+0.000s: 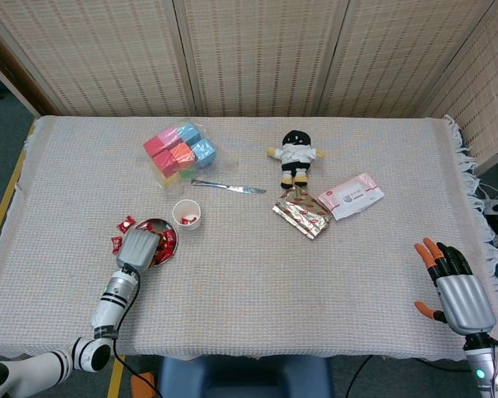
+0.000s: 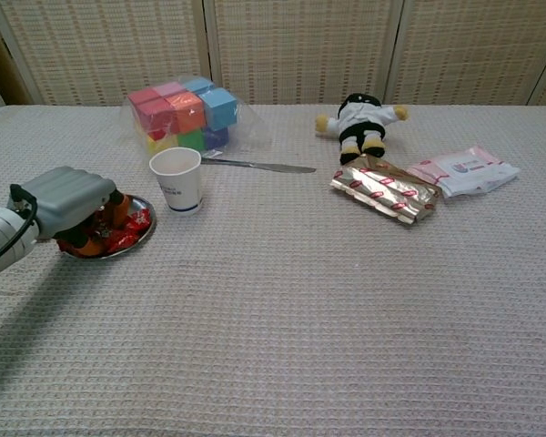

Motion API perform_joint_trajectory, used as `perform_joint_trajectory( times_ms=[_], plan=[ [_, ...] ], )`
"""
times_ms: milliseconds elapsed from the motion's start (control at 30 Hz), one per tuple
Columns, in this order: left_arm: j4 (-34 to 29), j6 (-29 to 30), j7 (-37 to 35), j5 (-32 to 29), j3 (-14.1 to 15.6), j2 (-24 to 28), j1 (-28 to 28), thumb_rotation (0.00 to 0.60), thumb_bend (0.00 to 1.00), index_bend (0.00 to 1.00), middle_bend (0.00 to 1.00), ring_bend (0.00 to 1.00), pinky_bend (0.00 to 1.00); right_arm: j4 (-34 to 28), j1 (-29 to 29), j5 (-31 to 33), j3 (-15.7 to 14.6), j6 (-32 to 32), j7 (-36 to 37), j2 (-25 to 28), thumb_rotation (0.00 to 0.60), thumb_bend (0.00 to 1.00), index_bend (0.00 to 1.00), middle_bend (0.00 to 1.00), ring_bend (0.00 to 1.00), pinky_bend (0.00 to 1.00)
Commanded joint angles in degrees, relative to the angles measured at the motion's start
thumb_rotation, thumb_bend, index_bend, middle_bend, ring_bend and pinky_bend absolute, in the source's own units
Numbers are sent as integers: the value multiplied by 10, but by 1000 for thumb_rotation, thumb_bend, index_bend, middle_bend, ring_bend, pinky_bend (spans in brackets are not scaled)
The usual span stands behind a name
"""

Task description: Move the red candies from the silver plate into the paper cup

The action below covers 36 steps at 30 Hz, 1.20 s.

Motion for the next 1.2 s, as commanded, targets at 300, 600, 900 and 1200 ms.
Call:
perform_joint_trajectory(
  times_ms=[300,600,900,1200],
  plan=[
    [5,6,-18,9,-9,-3,3,600,466,688,677,626,1000,0,0,1,0,0,0,0,600,0,0,0,0,102],
    [-3,20,-36,22,-16,4,7,600,585,736,728,657,1000,0,-1,1,1,1,-1,-1,600,0,0,0,0,105],
    [-64,54,-43,35,-37,52,12,600,604,747,742,665,1000,1,0,4,2,-1,-1,-1,600,0,0,0,0,106],
    [-130,64,-23,30,-72,88,-5,600,607,748,744,668,1000,0,2,5,3,-3,-1,-1,600,0,0,0,0,106]
  ],
)
